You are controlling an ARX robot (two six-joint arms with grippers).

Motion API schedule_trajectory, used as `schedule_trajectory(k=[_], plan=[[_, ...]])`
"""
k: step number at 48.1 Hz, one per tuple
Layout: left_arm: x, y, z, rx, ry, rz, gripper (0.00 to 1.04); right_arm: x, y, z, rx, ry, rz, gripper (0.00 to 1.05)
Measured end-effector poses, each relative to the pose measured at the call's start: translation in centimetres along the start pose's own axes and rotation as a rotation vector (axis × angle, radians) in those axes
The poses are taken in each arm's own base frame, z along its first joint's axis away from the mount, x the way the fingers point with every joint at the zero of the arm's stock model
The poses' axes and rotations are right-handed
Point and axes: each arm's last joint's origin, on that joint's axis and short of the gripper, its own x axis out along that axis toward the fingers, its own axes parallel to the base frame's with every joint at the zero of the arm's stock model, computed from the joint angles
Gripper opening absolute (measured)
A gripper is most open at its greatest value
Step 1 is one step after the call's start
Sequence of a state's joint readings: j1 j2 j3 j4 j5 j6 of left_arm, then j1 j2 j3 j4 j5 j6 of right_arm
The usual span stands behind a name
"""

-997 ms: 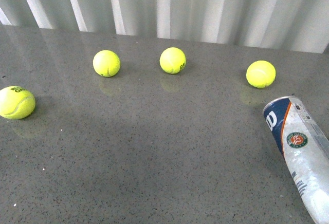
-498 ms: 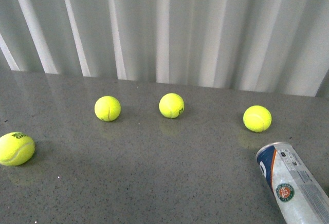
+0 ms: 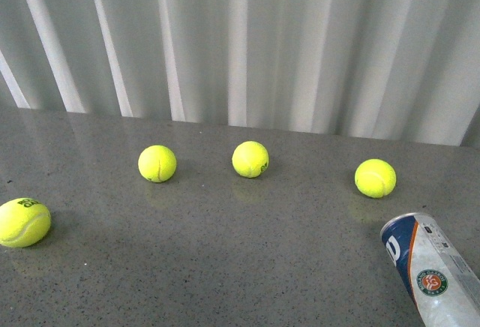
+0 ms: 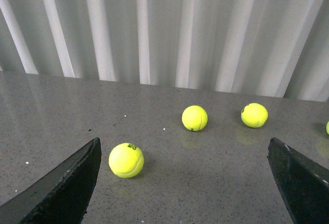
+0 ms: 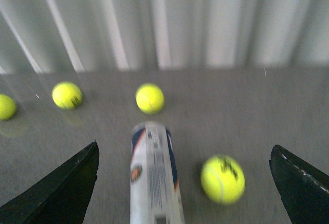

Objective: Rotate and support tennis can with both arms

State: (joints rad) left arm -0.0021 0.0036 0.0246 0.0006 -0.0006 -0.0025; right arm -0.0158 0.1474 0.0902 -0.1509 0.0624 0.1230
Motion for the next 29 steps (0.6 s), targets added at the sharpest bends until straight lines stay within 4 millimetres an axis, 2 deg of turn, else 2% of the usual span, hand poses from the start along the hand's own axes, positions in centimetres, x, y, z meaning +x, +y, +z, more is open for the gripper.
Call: schedule_trajectory(k=[4, 8, 11, 14, 20, 29], plan=[[0.0, 0.0, 0.0, 0.000, -0.001, -0.001, 0.98, 1.2, -0.3, 1.3, 0.099, 0.099, -0.060, 0.97], [0.0, 0.0, 0.0, 0.000, 0.000, 0.000, 0.98, 3.4, -0.4, 3.5, 0.195, 0.182, -0.092, 0.97], [0.0, 0.0, 0.0, 0.000, 0.000, 0.000, 0.98, 5.9, -0.4, 5.0, 0.225, 0.244, -0.112, 0.97], [0.0, 0.0, 0.0, 0.000, 0.000, 0.000, 0.98, 8.2, -0.4, 5.6, 0.235, 0.311, -0.118, 0.97], [0.0, 0.0, 0.0, 0.000, 0.000, 0.000, 0.98, 12.8, -0.2, 4.8, 0.244, 0.504, -0.113, 0.97], [0.0, 0.0, 0.0, 0.000, 0.000, 0.000, 0.98, 16.9, 1.0, 2.9, 0.185, 0.701, -0.061, 0.97]])
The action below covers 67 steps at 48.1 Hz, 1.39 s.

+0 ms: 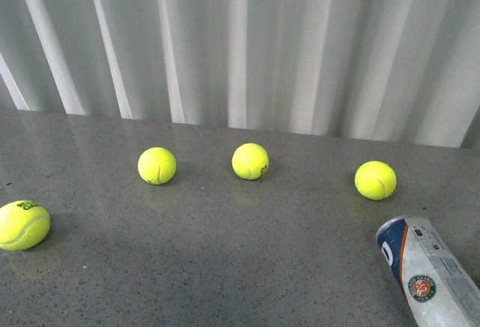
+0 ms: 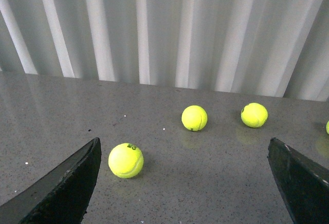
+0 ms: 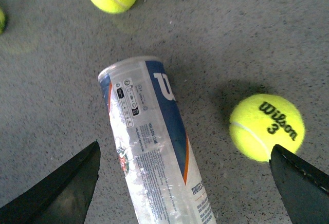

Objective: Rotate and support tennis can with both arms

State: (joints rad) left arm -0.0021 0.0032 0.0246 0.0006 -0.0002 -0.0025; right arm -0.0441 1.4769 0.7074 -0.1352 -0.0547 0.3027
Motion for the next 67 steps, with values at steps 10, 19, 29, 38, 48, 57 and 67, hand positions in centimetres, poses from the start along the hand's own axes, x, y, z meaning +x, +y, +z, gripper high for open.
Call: schedule_trajectory(k=[10, 19, 29, 38, 48, 57, 67], plan=[[0.0, 0.0, 0.0, 0.000, 0.000, 0.000, 0.98, 3.0, 1.4, -0.2, -0.103, 0.110, 0.018, 0.97], [0.0, 0.0, 0.0, 0.000, 0.000, 0.000, 0.98, 4.9, 1.8, -1.4, -0.169, 0.170, 0.007, 0.97], [0.0, 0.0, 0.0, 0.000, 0.000, 0.000, 0.98, 6.5, 2.0, -2.3, -0.196, 0.206, 0.020, 0.97], [0.0, 0.0, 0.0, 0.000, 0.000, 0.000, 0.98, 8.1, 1.5, -3.1, -0.197, 0.249, 0.003, 0.97], [0.0, 0.0, 0.0, 0.000, 0.000, 0.000, 0.98, 9.6, 1.3, -3.1, -0.206, 0.261, 0.011, 0.97], [0.0, 0.0, 0.0, 0.000, 0.000, 0.000, 0.98, 10.8, 1.4, -3.0, -0.254, 0.267, 0.045, 0.95], [0.0, 0.0, 0.0, 0.000, 0.000, 0.000, 0.98, 10.8, 2.5, -2.3, -0.481, 0.192, 0.110, 0.64]])
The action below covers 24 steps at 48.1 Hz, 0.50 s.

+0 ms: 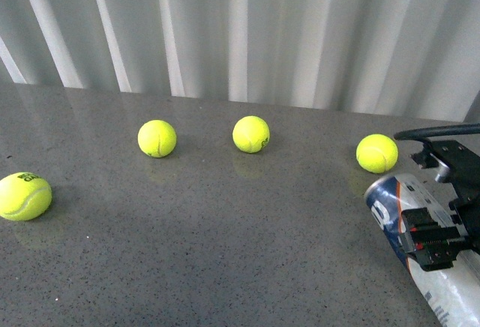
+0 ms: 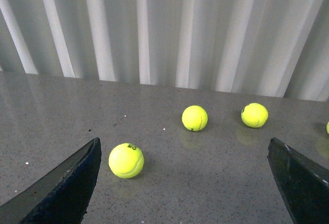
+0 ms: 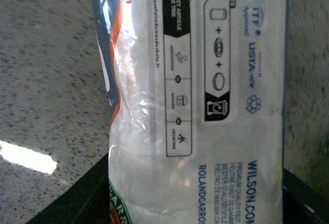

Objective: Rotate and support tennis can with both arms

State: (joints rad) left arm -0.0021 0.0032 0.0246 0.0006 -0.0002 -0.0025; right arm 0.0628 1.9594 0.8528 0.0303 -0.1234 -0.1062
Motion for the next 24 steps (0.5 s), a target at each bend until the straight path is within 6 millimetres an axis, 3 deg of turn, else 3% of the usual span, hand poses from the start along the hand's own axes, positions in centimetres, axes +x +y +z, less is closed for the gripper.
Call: schedule_trajectory(k=[6, 14, 19, 24], plan=[[0.0, 0.0, 0.0, 0.000, 0.000, 0.000, 0.98, -2.6, 2.0, 3.3, -0.296, -0.124, 0.086, 0.45], [0.0, 0.0, 0.0, 0.000, 0.000, 0.000, 0.98, -6.3, 5.3, 7.7, -0.663, -0.300, 0.146, 0.28], [0.0, 0.0, 0.0, 0.000, 0.000, 0.000, 0.98, -7.0, 7.2, 9.0, -0.905, -0.362, 0.168, 0.20], [0.0, 0.0, 0.0, 0.000, 0.000, 0.000, 0.98, -6.0, 9.0, 9.9, -1.172, -0.355, 0.163, 0.13]])
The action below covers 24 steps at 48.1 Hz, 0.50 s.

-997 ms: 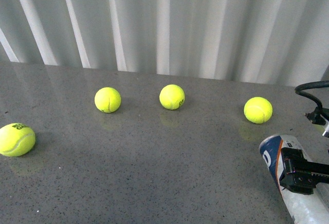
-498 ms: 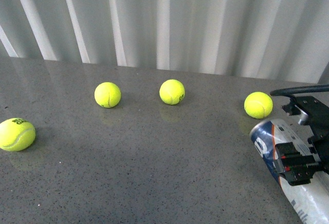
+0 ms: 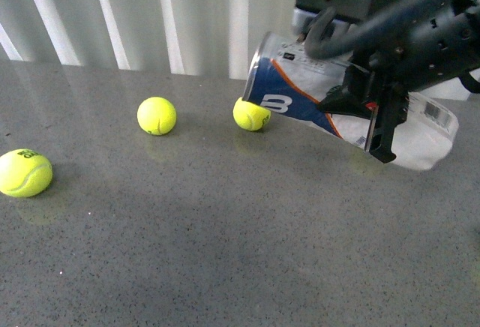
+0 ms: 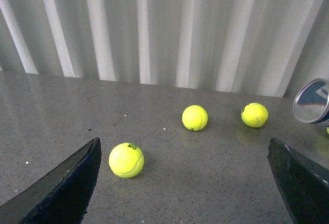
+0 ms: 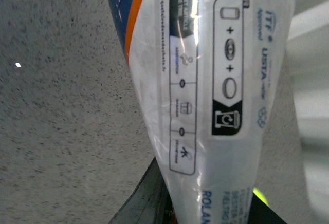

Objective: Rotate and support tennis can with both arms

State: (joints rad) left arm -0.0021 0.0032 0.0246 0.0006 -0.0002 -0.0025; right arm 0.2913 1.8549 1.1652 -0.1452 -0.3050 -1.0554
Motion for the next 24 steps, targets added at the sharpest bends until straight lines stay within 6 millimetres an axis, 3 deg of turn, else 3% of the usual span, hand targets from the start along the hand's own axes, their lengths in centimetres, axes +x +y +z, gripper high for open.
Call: schedule_trajectory(k=[7, 18, 24], plan=[[0.0, 0.0, 0.0, 0.000, 0.000, 0.000, 0.98, 3.5, -0.2, 1.4, -0.158, 0.007, 0.071, 0.09], [0.0, 0.0, 0.0, 0.000, 0.000, 0.000, 0.98, 7.7, 0.5, 4.2, -0.165, -0.049, 0.131, 0.06], [0.0, 0.0, 0.0, 0.000, 0.000, 0.000, 0.98, 9.1, 1.3, 4.6, -0.144, -0.057, 0.157, 0.06]])
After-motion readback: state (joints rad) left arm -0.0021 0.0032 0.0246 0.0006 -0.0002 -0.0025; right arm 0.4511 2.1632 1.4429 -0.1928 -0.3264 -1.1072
